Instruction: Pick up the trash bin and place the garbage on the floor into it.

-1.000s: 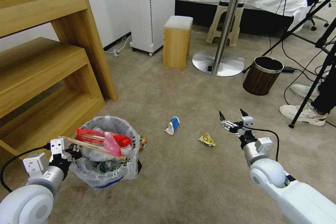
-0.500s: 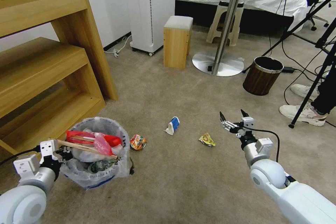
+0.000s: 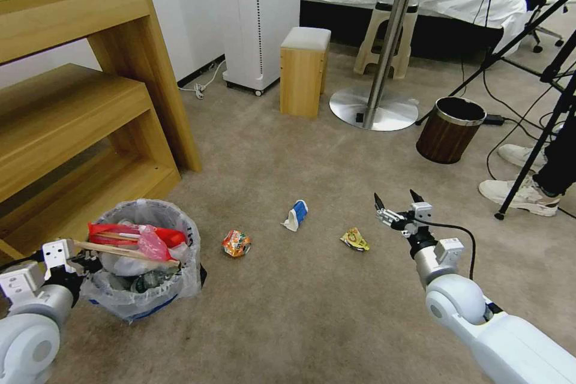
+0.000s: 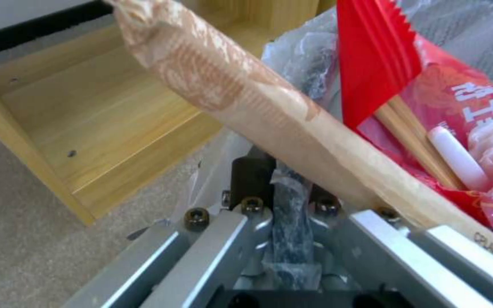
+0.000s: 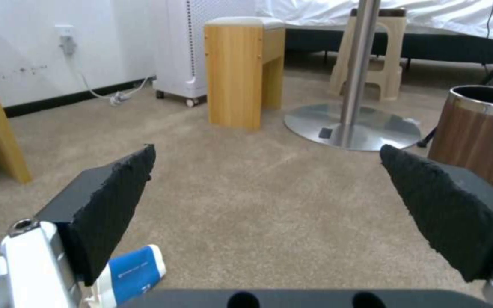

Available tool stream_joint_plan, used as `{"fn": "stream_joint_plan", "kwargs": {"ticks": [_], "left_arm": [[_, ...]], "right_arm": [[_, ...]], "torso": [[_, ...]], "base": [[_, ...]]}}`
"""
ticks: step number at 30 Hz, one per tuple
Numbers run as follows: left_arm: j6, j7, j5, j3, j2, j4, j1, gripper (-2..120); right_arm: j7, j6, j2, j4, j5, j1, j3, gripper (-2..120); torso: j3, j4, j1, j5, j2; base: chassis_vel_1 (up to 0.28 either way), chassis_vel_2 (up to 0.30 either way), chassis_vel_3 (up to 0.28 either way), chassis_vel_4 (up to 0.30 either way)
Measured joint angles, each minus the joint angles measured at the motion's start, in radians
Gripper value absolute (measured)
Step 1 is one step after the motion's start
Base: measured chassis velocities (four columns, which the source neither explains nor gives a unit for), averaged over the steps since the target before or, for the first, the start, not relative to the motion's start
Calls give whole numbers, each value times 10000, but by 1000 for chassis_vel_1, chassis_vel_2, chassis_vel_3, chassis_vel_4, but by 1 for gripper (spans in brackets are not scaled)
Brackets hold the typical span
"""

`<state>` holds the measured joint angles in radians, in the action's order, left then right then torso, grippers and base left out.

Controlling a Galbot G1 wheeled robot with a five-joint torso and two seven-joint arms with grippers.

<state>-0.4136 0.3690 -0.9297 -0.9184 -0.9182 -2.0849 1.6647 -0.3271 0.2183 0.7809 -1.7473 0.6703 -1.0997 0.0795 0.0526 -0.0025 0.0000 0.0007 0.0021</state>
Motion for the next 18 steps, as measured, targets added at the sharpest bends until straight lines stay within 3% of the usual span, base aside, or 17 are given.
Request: {"fn": "stream_joint_plan", "kwargs": {"ticks": [18], "left_arm": [[-55, -6, -2, 35, -138, -245, 99, 0]], "right_arm": [[33, -24, 164, 150, -160, 85, -178, 100]], "torso": [[0, 0, 0, 1, 0]], "base": [[0, 0, 0, 0]]}}
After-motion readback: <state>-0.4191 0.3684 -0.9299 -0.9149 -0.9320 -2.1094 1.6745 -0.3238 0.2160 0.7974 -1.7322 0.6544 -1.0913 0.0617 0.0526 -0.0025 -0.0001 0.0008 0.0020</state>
